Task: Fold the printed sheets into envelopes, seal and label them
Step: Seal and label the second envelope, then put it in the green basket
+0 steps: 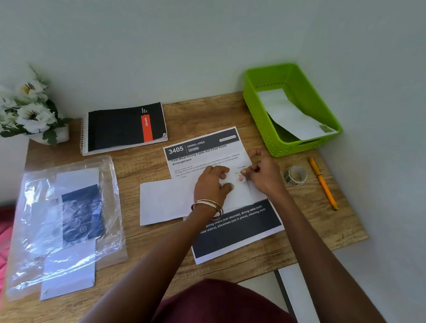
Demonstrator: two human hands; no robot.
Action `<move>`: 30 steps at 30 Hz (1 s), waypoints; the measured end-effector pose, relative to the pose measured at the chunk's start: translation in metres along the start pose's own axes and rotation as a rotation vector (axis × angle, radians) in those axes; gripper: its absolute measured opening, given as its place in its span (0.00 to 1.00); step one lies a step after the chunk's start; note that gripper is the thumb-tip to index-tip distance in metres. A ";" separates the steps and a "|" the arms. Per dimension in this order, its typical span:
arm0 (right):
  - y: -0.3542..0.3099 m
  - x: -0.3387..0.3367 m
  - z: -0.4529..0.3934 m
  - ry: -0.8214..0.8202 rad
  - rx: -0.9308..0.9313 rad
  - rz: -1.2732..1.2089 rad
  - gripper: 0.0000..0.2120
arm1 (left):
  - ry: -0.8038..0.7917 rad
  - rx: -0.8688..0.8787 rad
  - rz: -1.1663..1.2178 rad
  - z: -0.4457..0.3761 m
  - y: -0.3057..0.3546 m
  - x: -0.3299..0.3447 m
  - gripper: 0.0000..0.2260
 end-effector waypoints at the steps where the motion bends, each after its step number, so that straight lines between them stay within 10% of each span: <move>1: -0.001 0.000 0.000 0.003 0.001 0.008 0.24 | -0.001 0.003 0.002 0.000 0.000 0.000 0.16; 30: -0.019 0.012 -0.006 0.063 0.061 0.253 0.24 | -0.018 0.099 -0.060 0.001 -0.001 0.004 0.17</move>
Point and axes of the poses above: each hand's wrist, its own z-axis away from the middle knuckle, its own x-axis out of the palm, y = z × x, the point moved 4 cm from there along -z, towards the middle knuckle, and after that the axes turned 5 degrees about y, right-handed, at the moved point
